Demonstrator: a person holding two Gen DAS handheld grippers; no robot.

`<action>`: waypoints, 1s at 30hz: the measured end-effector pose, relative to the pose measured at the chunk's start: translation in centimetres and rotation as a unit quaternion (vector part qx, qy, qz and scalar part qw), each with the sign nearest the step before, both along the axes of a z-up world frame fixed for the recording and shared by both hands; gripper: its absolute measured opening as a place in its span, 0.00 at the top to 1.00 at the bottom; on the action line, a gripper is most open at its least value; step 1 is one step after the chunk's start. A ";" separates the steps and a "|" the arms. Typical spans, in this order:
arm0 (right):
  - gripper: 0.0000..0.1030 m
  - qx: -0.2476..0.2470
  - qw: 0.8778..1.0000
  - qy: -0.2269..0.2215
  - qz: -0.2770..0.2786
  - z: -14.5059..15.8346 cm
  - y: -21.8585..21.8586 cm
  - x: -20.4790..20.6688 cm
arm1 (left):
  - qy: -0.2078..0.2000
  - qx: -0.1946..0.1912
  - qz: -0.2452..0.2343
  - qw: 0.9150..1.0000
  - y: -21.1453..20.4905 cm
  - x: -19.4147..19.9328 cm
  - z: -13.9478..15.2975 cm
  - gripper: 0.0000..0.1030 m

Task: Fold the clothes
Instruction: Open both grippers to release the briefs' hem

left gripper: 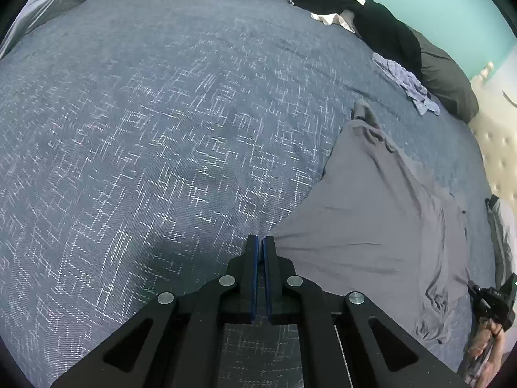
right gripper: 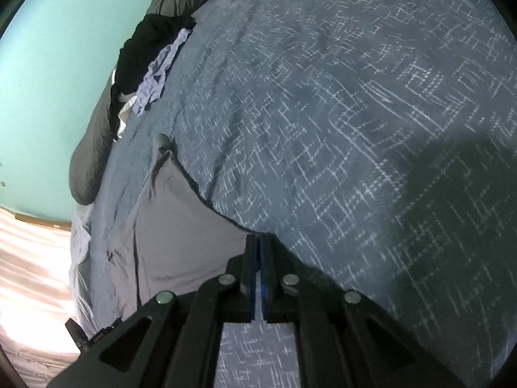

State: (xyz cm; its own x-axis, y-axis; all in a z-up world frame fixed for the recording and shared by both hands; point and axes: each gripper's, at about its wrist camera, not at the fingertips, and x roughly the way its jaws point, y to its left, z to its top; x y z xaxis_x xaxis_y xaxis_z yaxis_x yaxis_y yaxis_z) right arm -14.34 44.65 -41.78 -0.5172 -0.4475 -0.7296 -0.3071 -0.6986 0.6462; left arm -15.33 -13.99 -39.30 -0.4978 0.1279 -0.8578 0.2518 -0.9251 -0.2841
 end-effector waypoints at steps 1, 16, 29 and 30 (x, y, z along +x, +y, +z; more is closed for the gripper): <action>0.98 0.001 1.000 -0.002 0.001 -0.1 -0.1 -0.1 | 0.000 0.000 0.000 1.000 0.0 0.0 0.0 0.97; 0.95 0.010 0.999 -0.018 -0.049 0.7 0.6 1.3 | 0.000 0.017 0.024 1.000 -0.7 0.9 1.0 0.67; 0.73 0.019 0.999 0.042 -0.023 5.6 -1.8 -3.0 | 0.035 0.050 -0.029 0.998 2.8 -9.1 4.0 0.56; 0.73 0.017 0.999 0.046 -0.010 5.9 -2.1 -4.1 | 0.031 0.053 -0.034 0.997 3.3 -10.6 4.1 0.56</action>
